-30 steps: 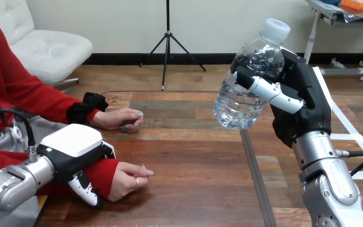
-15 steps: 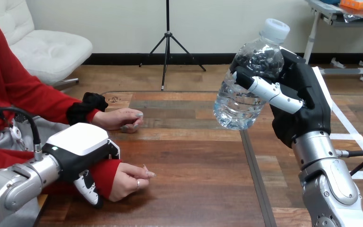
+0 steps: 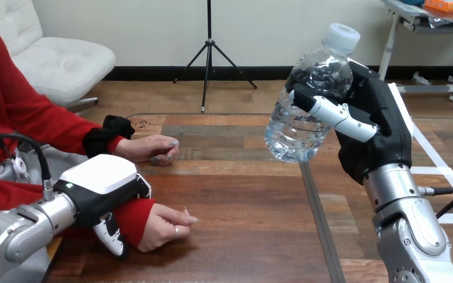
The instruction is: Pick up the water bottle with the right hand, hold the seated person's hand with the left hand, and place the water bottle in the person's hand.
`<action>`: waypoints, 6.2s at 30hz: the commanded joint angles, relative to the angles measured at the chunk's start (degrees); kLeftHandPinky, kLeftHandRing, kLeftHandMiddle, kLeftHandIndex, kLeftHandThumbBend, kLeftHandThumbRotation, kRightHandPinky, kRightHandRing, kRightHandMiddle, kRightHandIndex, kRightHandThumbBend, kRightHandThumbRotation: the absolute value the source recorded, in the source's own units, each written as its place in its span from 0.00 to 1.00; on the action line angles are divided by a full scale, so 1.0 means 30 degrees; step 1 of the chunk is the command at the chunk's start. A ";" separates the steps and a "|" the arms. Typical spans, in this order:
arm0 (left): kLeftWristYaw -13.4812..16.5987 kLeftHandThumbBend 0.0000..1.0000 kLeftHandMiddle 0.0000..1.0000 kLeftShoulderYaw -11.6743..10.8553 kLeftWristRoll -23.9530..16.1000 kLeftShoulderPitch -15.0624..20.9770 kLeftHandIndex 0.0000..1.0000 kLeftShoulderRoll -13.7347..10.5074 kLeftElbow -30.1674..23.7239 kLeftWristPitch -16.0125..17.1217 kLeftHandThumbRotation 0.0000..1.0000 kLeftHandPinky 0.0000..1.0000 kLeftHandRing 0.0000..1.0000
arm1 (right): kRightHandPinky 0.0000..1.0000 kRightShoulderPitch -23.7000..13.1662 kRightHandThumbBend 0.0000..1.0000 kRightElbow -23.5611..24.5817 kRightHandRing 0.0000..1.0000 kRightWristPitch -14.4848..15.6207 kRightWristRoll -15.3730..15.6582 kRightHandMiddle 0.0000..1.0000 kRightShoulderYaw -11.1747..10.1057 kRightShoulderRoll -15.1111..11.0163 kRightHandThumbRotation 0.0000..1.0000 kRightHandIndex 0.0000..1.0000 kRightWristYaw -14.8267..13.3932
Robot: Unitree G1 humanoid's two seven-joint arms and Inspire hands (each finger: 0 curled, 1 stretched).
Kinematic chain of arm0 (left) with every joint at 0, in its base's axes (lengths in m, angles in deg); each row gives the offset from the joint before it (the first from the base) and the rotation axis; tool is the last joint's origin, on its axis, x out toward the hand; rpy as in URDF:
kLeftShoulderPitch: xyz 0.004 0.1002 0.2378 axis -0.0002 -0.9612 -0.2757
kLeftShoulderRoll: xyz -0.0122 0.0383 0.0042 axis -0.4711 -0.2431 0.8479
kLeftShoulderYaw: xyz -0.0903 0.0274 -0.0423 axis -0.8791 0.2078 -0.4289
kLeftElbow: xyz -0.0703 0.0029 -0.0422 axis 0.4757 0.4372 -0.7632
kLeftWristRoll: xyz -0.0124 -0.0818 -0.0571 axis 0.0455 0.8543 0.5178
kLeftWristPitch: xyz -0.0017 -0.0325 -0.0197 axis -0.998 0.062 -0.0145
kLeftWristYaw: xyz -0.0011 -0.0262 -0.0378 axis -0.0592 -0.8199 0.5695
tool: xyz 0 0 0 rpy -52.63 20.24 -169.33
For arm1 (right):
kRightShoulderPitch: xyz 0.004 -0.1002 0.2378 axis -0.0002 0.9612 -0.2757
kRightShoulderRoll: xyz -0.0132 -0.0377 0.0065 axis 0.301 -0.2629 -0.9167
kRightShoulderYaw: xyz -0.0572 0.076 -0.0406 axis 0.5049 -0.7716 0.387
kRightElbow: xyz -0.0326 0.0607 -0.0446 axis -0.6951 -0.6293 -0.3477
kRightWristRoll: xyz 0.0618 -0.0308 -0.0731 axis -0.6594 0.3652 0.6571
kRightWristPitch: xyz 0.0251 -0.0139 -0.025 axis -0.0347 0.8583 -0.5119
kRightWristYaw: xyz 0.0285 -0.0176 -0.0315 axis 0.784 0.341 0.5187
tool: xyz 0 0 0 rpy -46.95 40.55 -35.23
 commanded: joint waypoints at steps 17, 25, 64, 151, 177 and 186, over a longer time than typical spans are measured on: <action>-0.0662 1.00 0.41 -0.1016 0.1996 -0.0584 0.43 -0.0168 -0.2460 0.0400 0.00 0.37 0.37 | 0.35 -0.1055 0.78 -0.3161 0.35 -0.2657 0.0466 0.39 0.0256 0.0645 0.00 0.39 0.0569; -0.1529 1.00 0.41 -0.1746 0.3197 -0.1076 0.42 -0.0064 -0.4041 -0.0059 0.00 0.37 0.37 | 0.36 -0.1306 0.82 -0.4983 0.37 -0.3911 0.0860 0.40 0.0394 0.0836 0.00 0.40 0.0717; -0.3316 1.00 0.38 -0.3748 0.6188 -0.1261 0.39 0.0831 -0.9702 -0.2006 0.00 0.31 0.33 | 0.41 -0.2178 0.85 -1.1303 0.40 -0.8260 0.3822 0.41 0.1347 0.1640 0.00 0.40 0.0050; -0.4189 1.00 0.40 -0.4105 0.7093 0.0266 0.41 0.1841 -0.9838 -0.0668 0.00 0.31 0.35 | 0.39 -0.0399 0.85 -0.7530 0.42 -0.4272 0.7034 0.42 0.5926 0.3413 0.00 0.39 -0.4338; -0.4179 1.00 0.40 -0.4083 0.7060 0.0597 0.41 0.2441 -0.8788 -0.0158 0.00 0.31 0.35 | 0.32 0.1252 0.87 -0.4793 0.37 -0.3477 0.7478 0.40 0.7075 0.2950 0.00 0.39 -0.4278; -0.4140 1.00 0.40 -0.4083 0.6978 0.0595 0.41 0.2480 -0.8683 -0.0104 0.00 0.31 0.35 | 0.29 0.2156 0.88 -0.3743 0.34 -0.3608 0.7792 0.38 0.7569 0.2723 0.00 0.38 -0.4156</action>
